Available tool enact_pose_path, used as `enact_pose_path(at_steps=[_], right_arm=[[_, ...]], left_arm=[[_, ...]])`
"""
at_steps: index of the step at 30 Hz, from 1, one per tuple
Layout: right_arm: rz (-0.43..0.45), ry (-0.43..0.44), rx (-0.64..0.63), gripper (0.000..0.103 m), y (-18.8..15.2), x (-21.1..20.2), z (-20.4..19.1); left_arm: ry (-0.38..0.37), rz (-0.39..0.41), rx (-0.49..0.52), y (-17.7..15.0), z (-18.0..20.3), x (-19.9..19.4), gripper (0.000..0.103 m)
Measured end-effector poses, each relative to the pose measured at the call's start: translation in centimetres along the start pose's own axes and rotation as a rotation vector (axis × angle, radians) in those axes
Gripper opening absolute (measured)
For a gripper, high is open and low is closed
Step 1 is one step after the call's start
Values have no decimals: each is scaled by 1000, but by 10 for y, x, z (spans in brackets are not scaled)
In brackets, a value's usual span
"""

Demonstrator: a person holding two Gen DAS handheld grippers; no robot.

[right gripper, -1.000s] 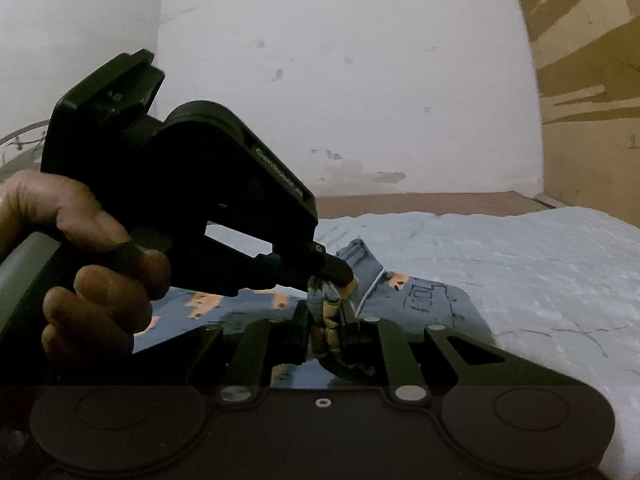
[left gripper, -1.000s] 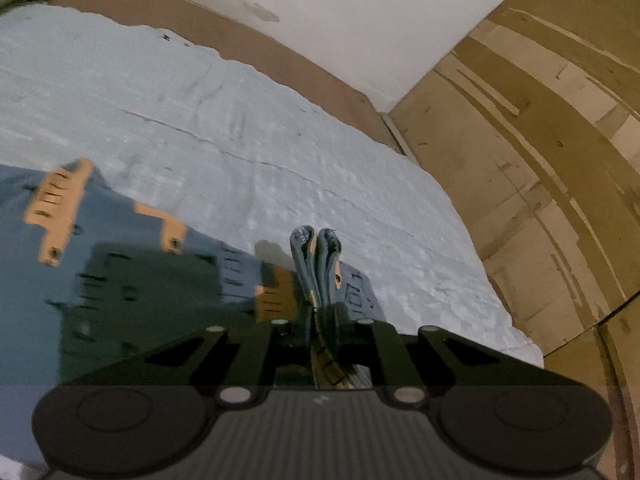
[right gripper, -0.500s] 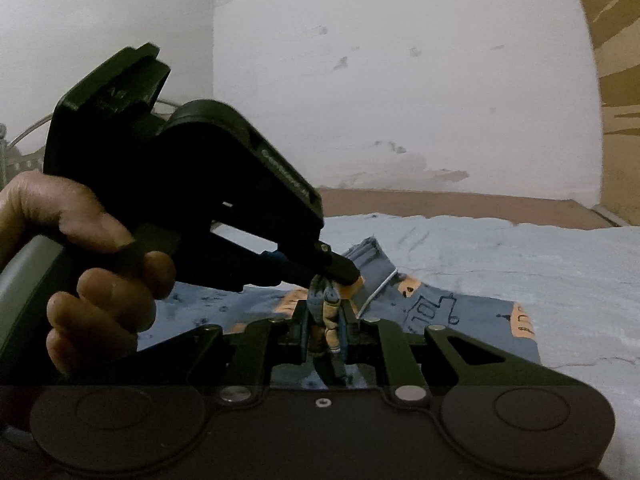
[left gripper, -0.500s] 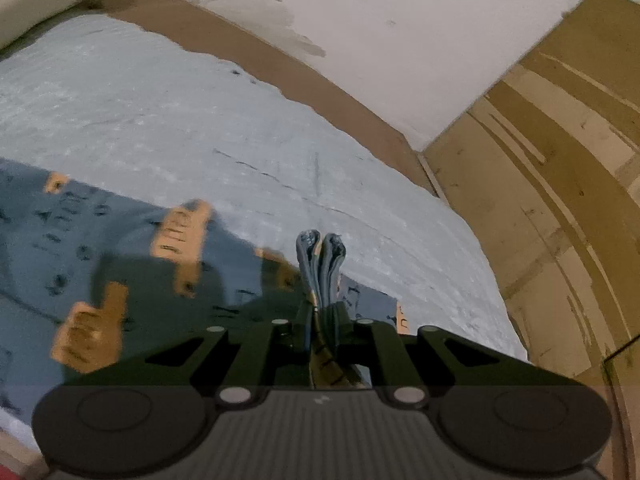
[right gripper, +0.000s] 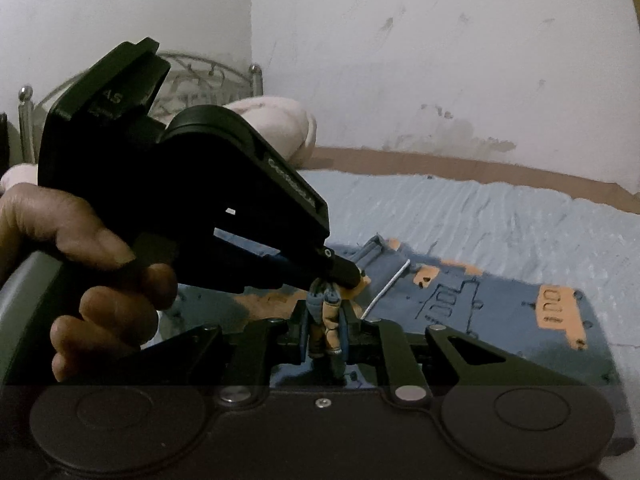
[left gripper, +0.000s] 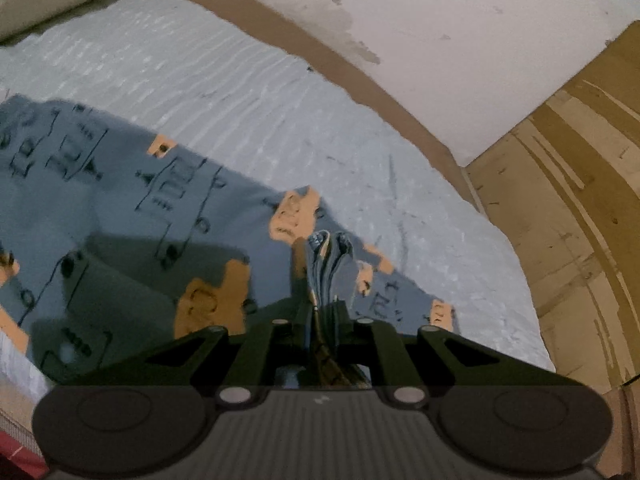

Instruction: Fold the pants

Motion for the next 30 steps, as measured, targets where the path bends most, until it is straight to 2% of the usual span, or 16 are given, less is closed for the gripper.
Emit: enact_pose_path(at_steps=[5, 8, 9, 10, 11, 12, 13, 14, 17, 19, 21, 25, 30], right_arm=[[-23, 19, -10, 23, 0, 19, 9], [-22, 27, -22, 34, -2, 17, 9], [-20, 31, -27, 44, -5, 12, 7], [-17, 33, -31, 62, -6, 8, 8], [-14, 31, -35, 73, -8, 5, 13], [-6, 26, -35, 93, -13, -1, 14], [7, 16, -32, 102, -15, -7, 18], [26, -2, -26, 102, -16, -13, 25], [58, -49, -14, 102, -22, -29, 39], [78, -118, -2, 102, -23, -37, 53], [90, -198, 18, 102, -23, -41, 68], [91, -297, 90, 102, -26, -44, 95], [69, -343, 100, 102, -31, -42, 104]], left_arm=[[18, -7, 5, -5, -9, 2, 10], [30, -6, 14, -6, -9, 3, 13], [38, -8, 17, -6, -10, 2, 16], [50, -8, 23, -6, -10, 1, 17], [53, -4, 30, -5, -10, 0, 24], [58, 2, 42, -5, -10, -2, 35], [60, 9, 60, -5, -8, -3, 41], [61, 10, 77, -6, -6, -5, 46], [70, -3, 114, -11, -1, -4, 46], [89, -1, 147, -15, 2, -4, 43], [112, -5, 180, -20, 5, -6, 16], [124, 11, 189, -24, 10, -14, 11], [141, 13, 207, -29, 14, -20, 9]])
Point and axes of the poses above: each gripper's, at about its wrist camera, not at the fingertips, and x roughly the way its jaws point, z to its right, y to its top, the point moved 3 cm from there along x, roughly the way its jaws point, and after that the axes turned 2 degrees about z, right-handed, at the moved point
